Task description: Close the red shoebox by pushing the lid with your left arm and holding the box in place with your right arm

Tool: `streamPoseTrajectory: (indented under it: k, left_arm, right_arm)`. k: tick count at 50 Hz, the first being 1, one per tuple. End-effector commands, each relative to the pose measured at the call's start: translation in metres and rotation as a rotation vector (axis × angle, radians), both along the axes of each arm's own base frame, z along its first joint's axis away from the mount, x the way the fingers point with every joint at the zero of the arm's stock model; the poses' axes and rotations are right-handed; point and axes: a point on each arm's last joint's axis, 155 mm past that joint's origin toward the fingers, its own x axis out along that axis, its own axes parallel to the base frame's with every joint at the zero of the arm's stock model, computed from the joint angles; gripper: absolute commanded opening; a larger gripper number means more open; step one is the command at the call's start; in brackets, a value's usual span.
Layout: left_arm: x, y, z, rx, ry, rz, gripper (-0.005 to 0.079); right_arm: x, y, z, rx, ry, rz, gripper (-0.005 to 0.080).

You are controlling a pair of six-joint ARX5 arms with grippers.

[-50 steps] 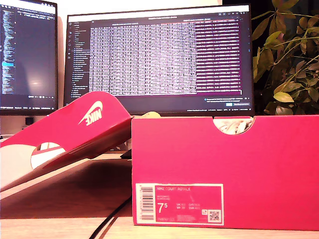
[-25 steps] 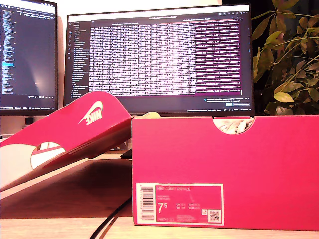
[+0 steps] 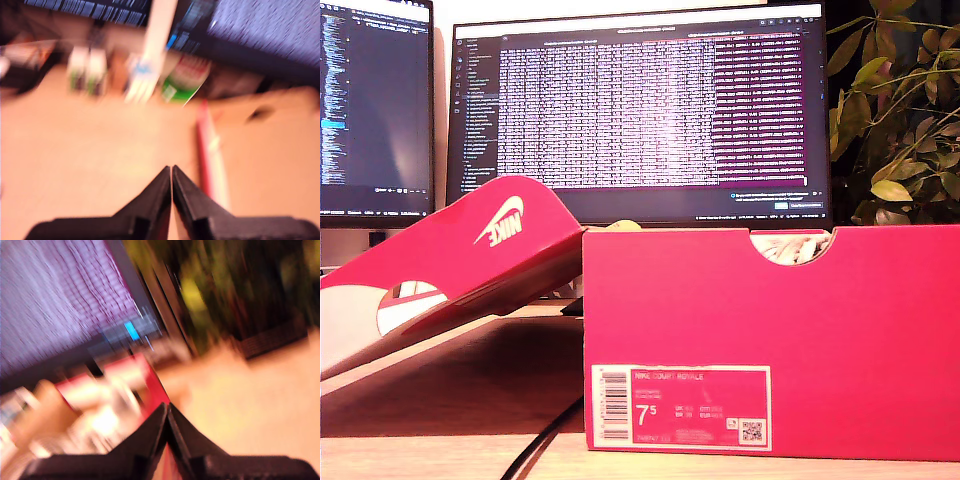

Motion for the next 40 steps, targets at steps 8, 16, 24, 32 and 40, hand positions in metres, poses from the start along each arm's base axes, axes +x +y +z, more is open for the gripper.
streamPoseTrajectory:
  k: [8, 16, 24, 32, 40]
  left_arm:
    - [0.008, -0.017, -0.018, -0.031, 0.143, -0.093, -0.0019]
    - [0.016, -0.027, -0.029, -0.027, 0.249, -0.145, -0.0019]
    - [0.028, -0.034, -0.036, -0.005, 0.344, -0.195, -0.0019]
    - [0.043, -0.035, -0.045, 0.0, 0.445, -0.218, -0.0019]
    - [0.056, -0.027, -0.065, 0.019, 0.574, -0.223, -0.0019]
  right_arm:
    - [0.006, 0.008, -0.005, 0.005, 0.081, 0.051, -0.0012]
    - [0.014, 0.015, -0.015, -0.03, 0.158, 0.092, -0.0012]
    - [0.023, 0.019, -0.027, -0.05, 0.245, 0.127, -0.0012]
    - [0.034, 0.022, -0.039, -0.095, 0.335, 0.159, -0.0012]
    - [0.046, 0.022, -0.062, -0.137, 0.442, 0.189, -0.0012]
